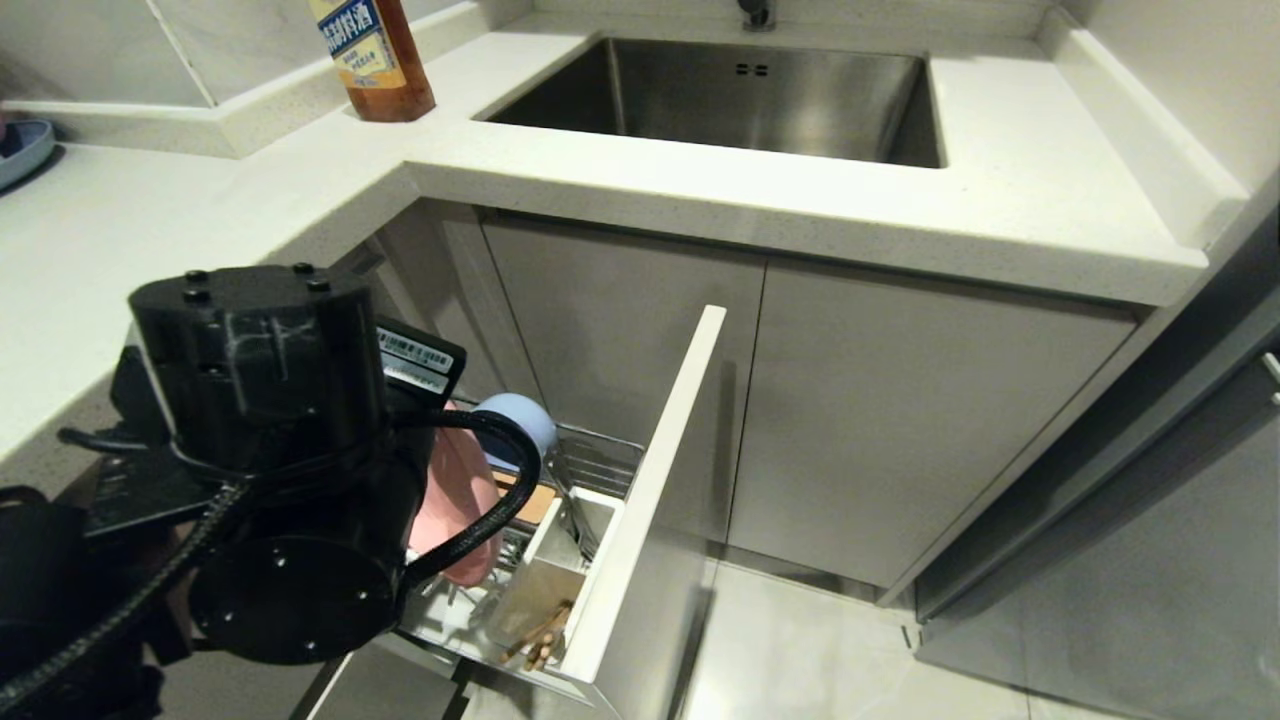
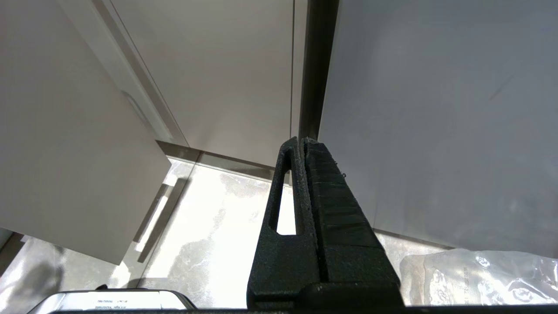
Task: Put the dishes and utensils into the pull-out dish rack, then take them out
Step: Pick up the plate and place it in the cupboard
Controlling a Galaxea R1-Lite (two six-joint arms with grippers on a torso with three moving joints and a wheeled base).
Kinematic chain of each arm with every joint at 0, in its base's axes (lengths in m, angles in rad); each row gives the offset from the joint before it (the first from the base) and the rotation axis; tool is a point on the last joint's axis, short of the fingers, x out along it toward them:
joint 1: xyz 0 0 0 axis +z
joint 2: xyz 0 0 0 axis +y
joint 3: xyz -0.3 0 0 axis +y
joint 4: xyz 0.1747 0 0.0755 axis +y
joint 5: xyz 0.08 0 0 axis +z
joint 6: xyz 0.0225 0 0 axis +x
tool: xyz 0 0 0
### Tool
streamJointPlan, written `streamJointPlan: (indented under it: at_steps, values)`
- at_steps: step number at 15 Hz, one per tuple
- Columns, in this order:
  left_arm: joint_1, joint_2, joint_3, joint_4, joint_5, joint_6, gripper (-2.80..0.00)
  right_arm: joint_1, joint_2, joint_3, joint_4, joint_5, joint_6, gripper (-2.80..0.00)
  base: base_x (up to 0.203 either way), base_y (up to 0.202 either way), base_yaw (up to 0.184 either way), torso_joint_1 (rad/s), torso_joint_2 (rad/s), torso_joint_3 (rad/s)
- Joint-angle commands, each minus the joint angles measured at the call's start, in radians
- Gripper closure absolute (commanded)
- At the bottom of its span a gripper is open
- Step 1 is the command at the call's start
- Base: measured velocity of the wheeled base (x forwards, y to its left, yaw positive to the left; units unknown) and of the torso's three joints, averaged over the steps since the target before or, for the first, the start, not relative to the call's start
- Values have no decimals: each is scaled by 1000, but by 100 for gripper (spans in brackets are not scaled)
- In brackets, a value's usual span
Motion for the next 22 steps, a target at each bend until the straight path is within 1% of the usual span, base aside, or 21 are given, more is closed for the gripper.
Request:
streamJointPlan:
  at_steps: [1,2,4,7,11,14,17,19,22]
  values:
    - [8,33,1,-2,6,-44,0,0,0,2,0,0,0,0,0,0,0,0,0,0]
    - [10,38,1,0,5,-73,0,1,0,2,0,0,0,0,0,0,0,0,0,0]
    - [12,54,4,-5,5,-106,0,1,0,3,0,0,1,0,0,0,0,0,0,0]
    - [30,68,7,-6,3,-142,0,0,0,2,0,0,1,0,0,0,0,0,0,0]
    - [62,65,7,-11,-3,-149,0,1,0,2,0,0,0,0,0,0,0,0,0,0]
    - [92,79,1,-32,-31,-159,0,1,0,2,0,0,0,0,0,0,0,0,0,0]
    - [100,109,-4,-61,-33,-159,0,1,0,2,0,0,1,0,0,0,0,0,0,0]
    - [118,124,-2,-88,-33,-159,0,1,0,2,0,0,1,0,0,0,0,0,0,0]
    - [145,143,-2,-110,-54,-159,0,0,0,2,0,0,1,0,0,0,0,0,0,0]
